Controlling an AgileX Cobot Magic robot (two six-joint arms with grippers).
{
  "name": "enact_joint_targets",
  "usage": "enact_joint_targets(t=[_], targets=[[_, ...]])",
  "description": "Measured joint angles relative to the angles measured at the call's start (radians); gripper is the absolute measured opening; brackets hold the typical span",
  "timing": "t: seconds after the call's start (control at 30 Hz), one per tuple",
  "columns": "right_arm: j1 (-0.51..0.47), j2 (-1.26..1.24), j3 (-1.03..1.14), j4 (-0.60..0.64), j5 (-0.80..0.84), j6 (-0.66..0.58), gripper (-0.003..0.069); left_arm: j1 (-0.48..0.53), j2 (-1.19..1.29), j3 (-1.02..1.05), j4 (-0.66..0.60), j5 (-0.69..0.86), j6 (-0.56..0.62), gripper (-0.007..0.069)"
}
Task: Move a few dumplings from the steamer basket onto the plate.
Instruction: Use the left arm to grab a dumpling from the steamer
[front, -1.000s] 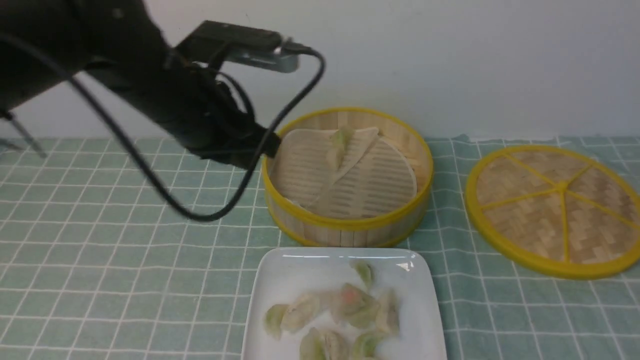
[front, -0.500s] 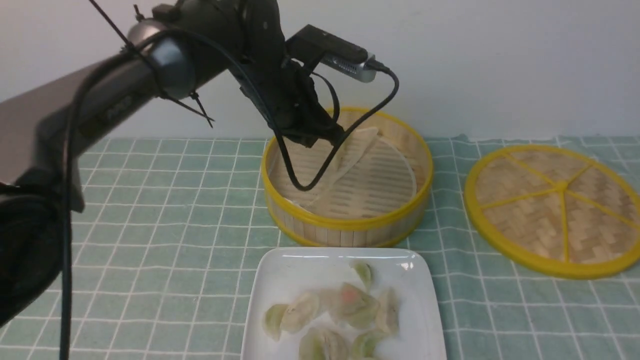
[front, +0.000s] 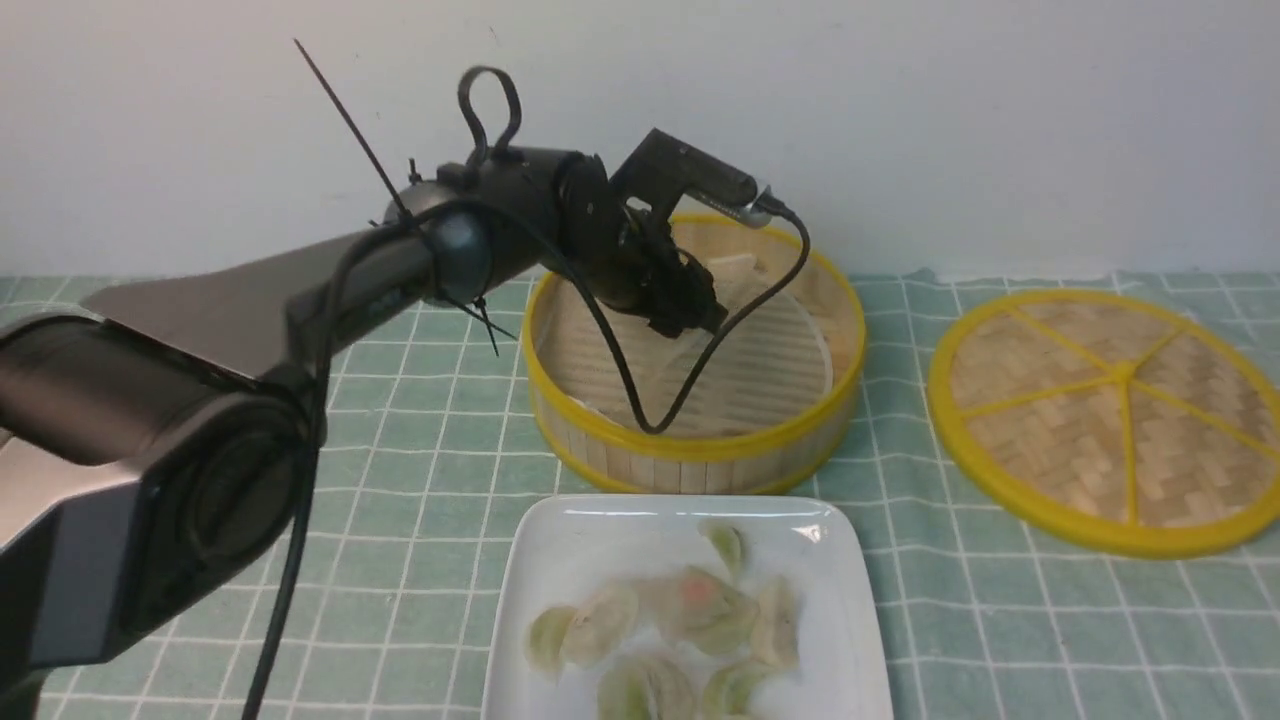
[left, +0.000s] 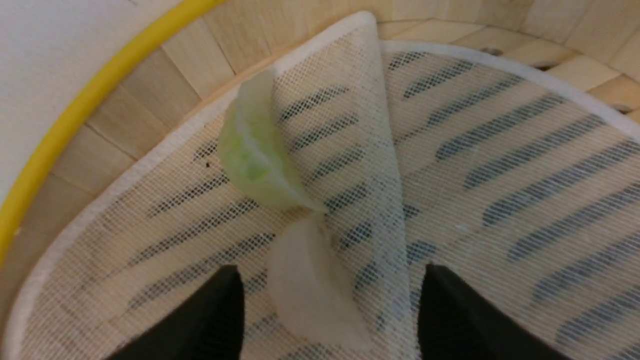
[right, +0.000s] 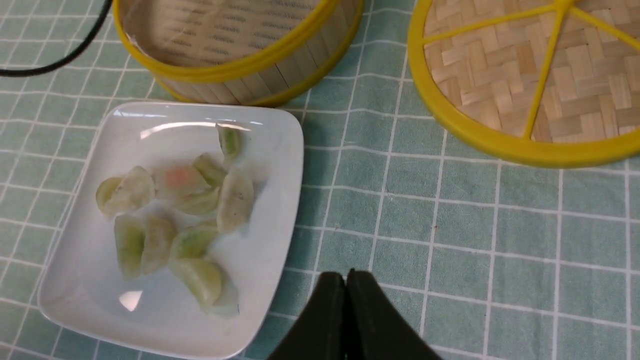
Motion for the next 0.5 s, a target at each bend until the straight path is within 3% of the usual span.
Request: enact_joint_targets(t=[0.07, 0.17, 0.27, 0.33, 0.5], targets=[[0.000, 0.000, 0.000, 0.000, 0.000, 0.000, -0.0013, 0.000, 0.037, 0.000, 0.000, -0.045, 0.000, 0.0475], [0.000, 0.000, 0.000, 0.000, 0.000, 0.000, -0.0013, 0.000, 0.060, 0.000, -0.006, -0.067, -0.001, 0.0473], [0.000, 0.000, 0.000, 0.000, 0.000, 0.000, -0.0013, -0.001, 0.061, -0.003, -0.012, -0.060, -0.020, 0.0367], [0.000, 0.000, 0.000, 0.000, 0.000, 0.000, -0.0013, -0.003, 0.054, -0.003, -0.013, -0.041, -0.039, 0.0218], [0.000, 0.000, 0.000, 0.000, 0.000, 0.000, -0.0013, -0.003, -0.009, -0.003, 0.001, 0.062, -0.047, 0.0206]])
